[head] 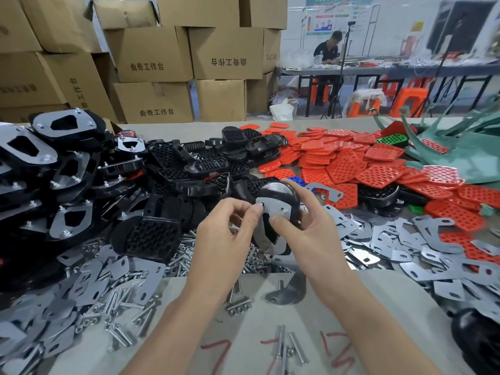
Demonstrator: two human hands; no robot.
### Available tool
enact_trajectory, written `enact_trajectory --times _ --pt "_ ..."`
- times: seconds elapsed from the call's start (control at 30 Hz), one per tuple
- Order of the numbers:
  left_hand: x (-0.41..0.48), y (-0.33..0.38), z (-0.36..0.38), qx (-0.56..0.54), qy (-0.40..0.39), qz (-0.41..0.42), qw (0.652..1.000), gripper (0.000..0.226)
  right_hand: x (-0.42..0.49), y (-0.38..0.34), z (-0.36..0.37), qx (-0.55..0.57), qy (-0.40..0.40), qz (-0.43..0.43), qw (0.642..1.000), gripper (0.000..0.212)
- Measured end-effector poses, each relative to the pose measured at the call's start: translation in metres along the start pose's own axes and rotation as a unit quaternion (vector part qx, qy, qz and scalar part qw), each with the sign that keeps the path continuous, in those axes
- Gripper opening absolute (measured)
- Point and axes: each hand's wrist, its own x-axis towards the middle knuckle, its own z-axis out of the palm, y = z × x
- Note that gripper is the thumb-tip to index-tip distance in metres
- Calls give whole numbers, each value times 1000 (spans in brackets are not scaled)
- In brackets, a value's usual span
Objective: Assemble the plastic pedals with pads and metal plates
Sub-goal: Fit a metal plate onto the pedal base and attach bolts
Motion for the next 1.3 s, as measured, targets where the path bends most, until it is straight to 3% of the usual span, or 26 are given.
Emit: enact_trajectory --times 0.1,0.23,0.3,0.4,0.47,0.6,0.7,0.77,0.87,0.97,1.07,1.17,1.3 --pt "0 0 1 33 -6 3 999 24 -2 -3 4 -19 1 -37 999 53" --pt "0 0 3 -8 -13 -34 999 32 -4 -4 7 -45 5 -72 996 53" --pt "0 0 4 -7 -17 -36 999 26 -5 -2 7 -59 9 -81 995 53" --pt "-1 0 4 72 -11 28 997 4 -6 -1 8 -93 22 -95 991 56" --pt "-3 0 6 87 -7 45 995 15 -6 0 9 -112 30 -98 988 58" --pt "-4 0 8 27 2 -28 999 6 -8 3 11 -132 33 -110 985 60" --pt "-3 -2 7 27 -10 -53 998 33 -10 2 13 -151 27 -124 980 61" --pt "-1 -1 7 23 -28 -59 998 38 -11 2 14 -162 27 -131 978 63" --pt "0 1 7 -7 -39 -64 997 33 -12 2 14 -178 31 -144 973 61" --pt "-1 3 6 13 -22 -26 999 10 -12 2 14 -196 39 -155 967 59" --pt "-5 4 8 12 -12 0 1000 18 -12 4 15 -213 43 -159 963 60" --pt "-5 7 10 -46 9 -68 997 5 -13 5 14 -222 51 -165 960 64" --pt "-2 11 10 -117 -15 -193 974 29 -14 3 16 -231 35 -162 959 63"
